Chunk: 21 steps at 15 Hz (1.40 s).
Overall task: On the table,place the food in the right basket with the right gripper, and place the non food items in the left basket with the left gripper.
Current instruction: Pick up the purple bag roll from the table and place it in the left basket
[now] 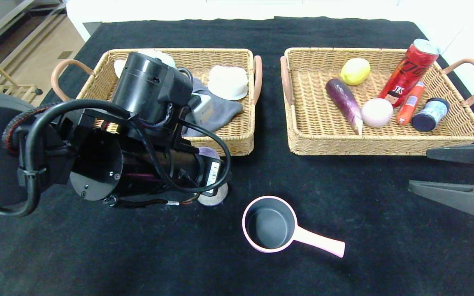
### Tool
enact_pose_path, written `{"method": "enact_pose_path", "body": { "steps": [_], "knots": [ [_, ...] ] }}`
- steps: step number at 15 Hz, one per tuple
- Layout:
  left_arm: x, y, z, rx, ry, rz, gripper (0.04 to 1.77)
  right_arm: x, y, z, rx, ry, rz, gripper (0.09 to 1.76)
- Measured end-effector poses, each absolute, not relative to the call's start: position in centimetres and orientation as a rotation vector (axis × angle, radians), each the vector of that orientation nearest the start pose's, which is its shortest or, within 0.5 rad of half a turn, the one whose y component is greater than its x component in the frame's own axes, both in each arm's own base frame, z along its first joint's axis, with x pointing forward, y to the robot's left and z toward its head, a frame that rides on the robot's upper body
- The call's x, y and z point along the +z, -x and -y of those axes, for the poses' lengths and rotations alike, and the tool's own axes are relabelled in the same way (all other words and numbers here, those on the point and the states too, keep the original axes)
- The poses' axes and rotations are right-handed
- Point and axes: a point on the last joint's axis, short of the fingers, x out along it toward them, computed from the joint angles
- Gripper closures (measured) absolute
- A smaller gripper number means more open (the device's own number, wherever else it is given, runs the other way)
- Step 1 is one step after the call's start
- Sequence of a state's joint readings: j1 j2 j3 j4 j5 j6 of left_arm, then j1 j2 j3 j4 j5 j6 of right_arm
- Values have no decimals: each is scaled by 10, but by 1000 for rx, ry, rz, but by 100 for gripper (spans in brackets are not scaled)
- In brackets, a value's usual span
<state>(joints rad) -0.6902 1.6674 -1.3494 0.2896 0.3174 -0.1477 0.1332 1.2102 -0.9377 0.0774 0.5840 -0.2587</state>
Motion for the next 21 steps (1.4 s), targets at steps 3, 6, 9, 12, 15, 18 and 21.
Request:
{"method": "enact_pose_path", "body": {
  "steps": [3,6,9,12,15,18,21],
  "knots": [
    [257,-236,188,-324,-155,-561,81,273,-172,-36,749,165,-254,14],
    [257,-235,188,-327,-155,-561,84,273,-172,-36,749,165,-254,14],
    [258,-234,187,-328,-154,-560,84,273,-172,-36,750,166,-254,14],
    [259,-233,187,-329,-153,-558,85,273,-172,-35,746,165,-254,14],
    [264,-230,185,-332,-153,-547,85,272,-172,-35,745,164,-255,14],
    [273,-223,184,-345,-149,-518,86,272,-173,-35,745,164,-256,14],
    [288,-215,180,-342,-156,-485,86,272,-174,-35,743,164,-258,14]
  ]
}}
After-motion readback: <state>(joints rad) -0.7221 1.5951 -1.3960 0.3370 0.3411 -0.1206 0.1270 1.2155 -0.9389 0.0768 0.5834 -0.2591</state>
